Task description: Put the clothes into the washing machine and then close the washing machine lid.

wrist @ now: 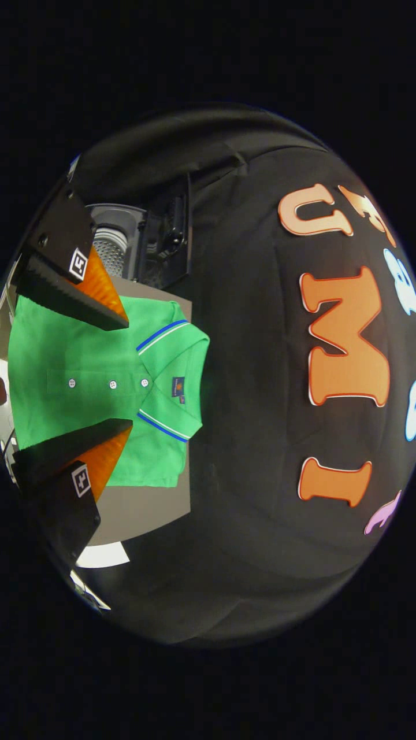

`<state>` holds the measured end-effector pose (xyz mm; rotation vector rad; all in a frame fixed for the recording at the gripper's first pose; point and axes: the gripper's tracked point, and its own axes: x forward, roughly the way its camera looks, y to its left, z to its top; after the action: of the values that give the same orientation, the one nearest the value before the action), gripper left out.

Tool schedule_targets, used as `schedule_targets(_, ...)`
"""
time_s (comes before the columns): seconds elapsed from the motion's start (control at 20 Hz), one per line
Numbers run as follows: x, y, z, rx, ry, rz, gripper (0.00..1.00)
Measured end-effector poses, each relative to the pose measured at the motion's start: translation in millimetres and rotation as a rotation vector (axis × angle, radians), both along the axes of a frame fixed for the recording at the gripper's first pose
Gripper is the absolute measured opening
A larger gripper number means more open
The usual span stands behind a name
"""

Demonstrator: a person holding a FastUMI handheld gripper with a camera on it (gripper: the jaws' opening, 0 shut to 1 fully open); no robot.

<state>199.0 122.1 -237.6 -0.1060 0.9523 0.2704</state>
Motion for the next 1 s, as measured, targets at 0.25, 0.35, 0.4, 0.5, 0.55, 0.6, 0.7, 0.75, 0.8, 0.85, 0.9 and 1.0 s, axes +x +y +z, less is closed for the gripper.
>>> schedule_targets(0.25, -8, -12, -34, -0.04, 0.188, -0.007, 0.99)
schedule_targets(0.35, -11, -19, -51, -0.05, 0.261, -0.01, 0.99)
schedule_targets(0.4, -10, -15, -51, -0.018, 0.282, -0.022, 0.99)
schedule_targets(0.5, -9, -18, -53, -0.003, 0.323, -0.02, 0.99)
schedule_targets(0.55, -7, -19, -52, -0.004, 0.332, -0.006, 0.98)
schedule_targets(0.6, -9, -19, -52, -0.012, 0.339, 0.006, 0.98)
schedule_targets(0.7, -9, -17, -53, -0.023, 0.342, 0.009, 0.98)
schedule_targets(0.75, -10, -16, -52, -0.028, 0.348, 0.017, 0.88)
schedule_targets(0.8, -10, -16, -53, -0.03, 0.354, 0.02, 0.78)
schedule_targets(0.85, -8, -21, -56, -0.057, 0.357, 0.009, 0.69)
schedule_targets(0.9, -6, -18, -56, -0.045, 0.348, 0.005, 0.59)
schedule_targets(1.0, -6, -13, -57, -0.039, 0.338, 0.037, 0.39)
